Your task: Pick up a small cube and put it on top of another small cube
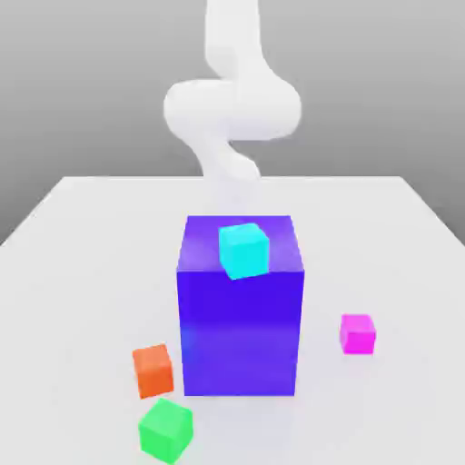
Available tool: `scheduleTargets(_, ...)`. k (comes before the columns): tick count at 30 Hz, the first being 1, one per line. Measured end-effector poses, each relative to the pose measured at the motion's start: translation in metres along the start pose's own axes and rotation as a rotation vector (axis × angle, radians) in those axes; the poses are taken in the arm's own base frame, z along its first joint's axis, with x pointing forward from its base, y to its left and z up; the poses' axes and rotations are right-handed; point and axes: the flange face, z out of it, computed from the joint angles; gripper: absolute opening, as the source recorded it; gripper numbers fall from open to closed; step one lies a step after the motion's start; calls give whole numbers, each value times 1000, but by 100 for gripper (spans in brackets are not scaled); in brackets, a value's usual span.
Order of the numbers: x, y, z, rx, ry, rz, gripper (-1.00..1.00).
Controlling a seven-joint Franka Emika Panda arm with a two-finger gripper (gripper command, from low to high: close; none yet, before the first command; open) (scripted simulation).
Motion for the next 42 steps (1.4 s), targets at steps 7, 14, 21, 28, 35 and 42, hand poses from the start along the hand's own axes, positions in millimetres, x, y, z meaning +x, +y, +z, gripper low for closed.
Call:
scheduleTargets(7, -121, -12, 159, -33, -277, -450, 0)
scheduleTargets(14, -289, 30, 258, -30, -559, -946, 0)
scheduleTargets(21, -424, 110, 301, -5, -782, -1350, 0)
scheduleTargets(28, -448, 134, 335, -4, -788, -1356, -100)
scheduleTargets(35, -445, 131, 331, -6, -789, -1356, -100)
scheduleTargets(42, -421, 106, 291, -9, -791, -1363, -100)
